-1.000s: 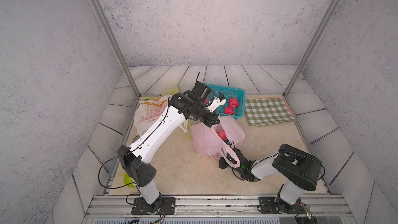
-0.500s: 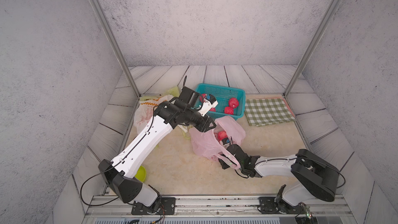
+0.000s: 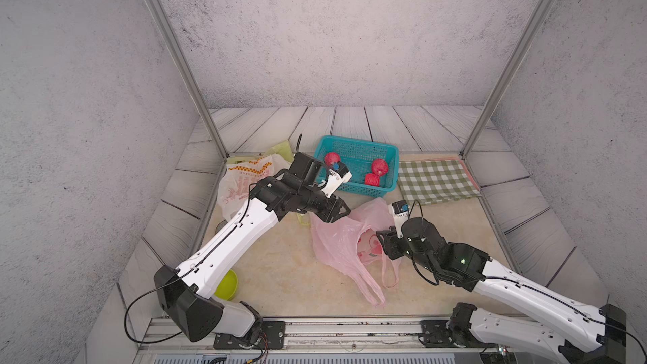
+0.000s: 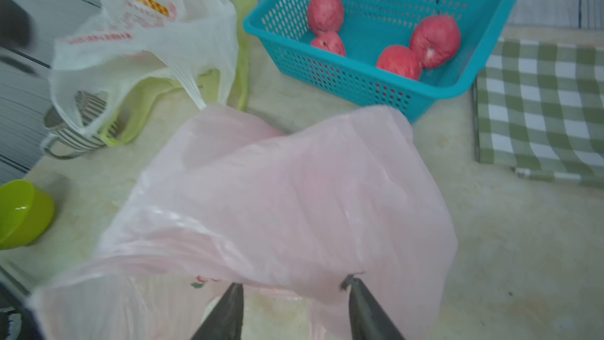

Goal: Untie the knot of a plastic bag & take out the apple
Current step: Untie the plastic bag at the center of the board.

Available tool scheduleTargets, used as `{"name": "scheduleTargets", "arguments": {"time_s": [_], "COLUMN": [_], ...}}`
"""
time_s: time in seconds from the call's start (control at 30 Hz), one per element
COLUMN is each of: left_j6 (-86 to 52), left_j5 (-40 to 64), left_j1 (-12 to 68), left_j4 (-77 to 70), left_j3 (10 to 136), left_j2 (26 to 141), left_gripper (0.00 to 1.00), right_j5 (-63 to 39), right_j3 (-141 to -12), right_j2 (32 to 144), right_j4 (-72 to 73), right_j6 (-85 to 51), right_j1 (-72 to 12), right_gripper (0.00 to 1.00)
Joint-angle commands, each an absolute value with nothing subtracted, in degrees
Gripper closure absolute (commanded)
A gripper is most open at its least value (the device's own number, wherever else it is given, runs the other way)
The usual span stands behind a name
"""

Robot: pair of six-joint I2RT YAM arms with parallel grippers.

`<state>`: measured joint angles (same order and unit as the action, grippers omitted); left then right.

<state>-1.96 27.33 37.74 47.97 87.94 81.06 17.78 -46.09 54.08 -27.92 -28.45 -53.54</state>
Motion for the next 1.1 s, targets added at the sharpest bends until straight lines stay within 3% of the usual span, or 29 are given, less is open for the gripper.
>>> {"name": "scheduleTargets", "arguments": {"time_s": [0.0,0.07,0.13,0.27,0.5,0.7,0.93,1.07], "left_j6": [-1.9,-2.2,-3.2,-11.3,-23.8,-26.0,-27.9,-27.5], "left_j5": [24.4,21.2,14.7,1.1,-26.4,-28.3,-33.2,-32.2], "left_j1": [39.4,42.9,48.2,57.6,68.7,71.2,70.7,67.4], "left_j4": [50.2,49.8,48.9,45.0,40.4,38.6,38.5,38.7], "left_j3": [91.0,89.3,86.4,79.3,71.7,72.3,67.7,62.8], "left_j2": [79.7,78.2,76.3,74.6,76.4,81.6,83.5,80.1], "left_gripper": [0.56,0.56,0.56,0.52,0.45,0.44,0.45,0.47], "right_j5": [19.1,19.1,20.3,19.5,24.4,32.3,32.7,30.0], "right_j3": [-44.3,-42.0,-39.6,-35.6,-35.0,-36.4,-37.3,-38.6], "right_j2": [53.1,51.4,49.4,46.7,48.0,53.6,63.3,64.9], "right_j4": [-35.7,-35.6,-35.4,-32.7,-29.0,-25.6,-20.3,-21.3], "right_j6": [-29.7,-31.2,-32.6,-33.6,-37.8,-39.8,-37.8,-36.4], "right_j1": [-53.4,-53.4,-53.4,-53.4,-53.9,-54.1,-52.9,-47.0], "right_gripper": [0.42,0.38,0.26,0.11,0.06,0.01,0.01,0.01]}}
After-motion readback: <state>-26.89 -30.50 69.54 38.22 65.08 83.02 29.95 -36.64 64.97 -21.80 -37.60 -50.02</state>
